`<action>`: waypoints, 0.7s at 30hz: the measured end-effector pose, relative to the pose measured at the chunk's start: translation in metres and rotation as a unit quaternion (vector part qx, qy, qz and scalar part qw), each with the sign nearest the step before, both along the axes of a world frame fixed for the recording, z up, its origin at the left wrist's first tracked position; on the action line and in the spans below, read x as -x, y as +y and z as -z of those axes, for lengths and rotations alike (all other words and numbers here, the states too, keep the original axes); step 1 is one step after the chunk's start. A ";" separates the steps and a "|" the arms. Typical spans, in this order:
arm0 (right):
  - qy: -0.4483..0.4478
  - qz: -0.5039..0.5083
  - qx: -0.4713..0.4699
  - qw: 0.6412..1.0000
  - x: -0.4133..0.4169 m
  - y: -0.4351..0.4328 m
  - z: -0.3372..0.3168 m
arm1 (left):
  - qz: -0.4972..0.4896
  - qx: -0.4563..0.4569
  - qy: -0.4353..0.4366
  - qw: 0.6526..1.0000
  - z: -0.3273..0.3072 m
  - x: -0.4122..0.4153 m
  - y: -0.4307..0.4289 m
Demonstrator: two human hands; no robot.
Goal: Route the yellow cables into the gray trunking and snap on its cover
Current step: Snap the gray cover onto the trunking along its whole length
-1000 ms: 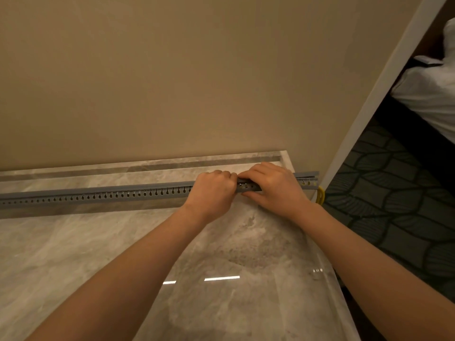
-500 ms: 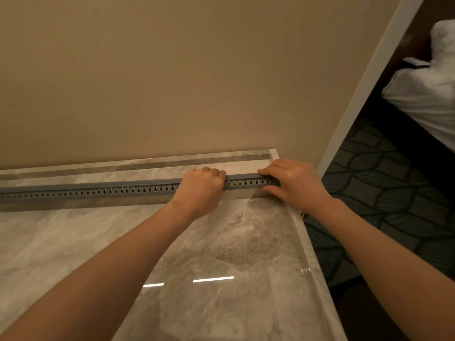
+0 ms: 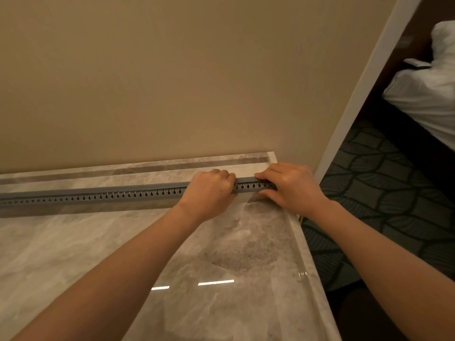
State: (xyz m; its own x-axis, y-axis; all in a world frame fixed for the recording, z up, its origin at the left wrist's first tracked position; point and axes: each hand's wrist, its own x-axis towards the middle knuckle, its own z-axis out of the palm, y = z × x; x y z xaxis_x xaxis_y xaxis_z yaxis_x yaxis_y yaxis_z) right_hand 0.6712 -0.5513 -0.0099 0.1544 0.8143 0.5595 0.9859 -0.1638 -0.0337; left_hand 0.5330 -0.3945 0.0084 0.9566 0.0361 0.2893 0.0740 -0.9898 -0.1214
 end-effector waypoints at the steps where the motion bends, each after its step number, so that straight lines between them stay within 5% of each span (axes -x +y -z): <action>1: 0.001 0.000 -0.001 1.000 0.000 0.000 0.001 | 0.012 -0.004 0.001 1.000 -0.001 -0.004 -0.005; 14: 0.102 -0.019 0.062 0.993 -0.009 -0.010 -0.009 | -0.003 -0.048 -0.012 0.999 0.001 -0.025 -0.033; 21: 0.032 0.031 0.108 0.993 -0.033 -0.046 -0.016 | -0.003 -0.042 -0.005 0.999 -0.001 -0.024 -0.033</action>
State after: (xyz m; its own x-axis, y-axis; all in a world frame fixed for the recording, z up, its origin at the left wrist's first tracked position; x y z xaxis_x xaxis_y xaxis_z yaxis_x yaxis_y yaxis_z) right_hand 0.7038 -0.5977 0.0062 0.2368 0.9024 0.3601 0.9709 -0.2336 -0.0533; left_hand 0.5568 -0.4277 0.0099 0.9534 0.0162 0.3012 0.0809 -0.9757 -0.2036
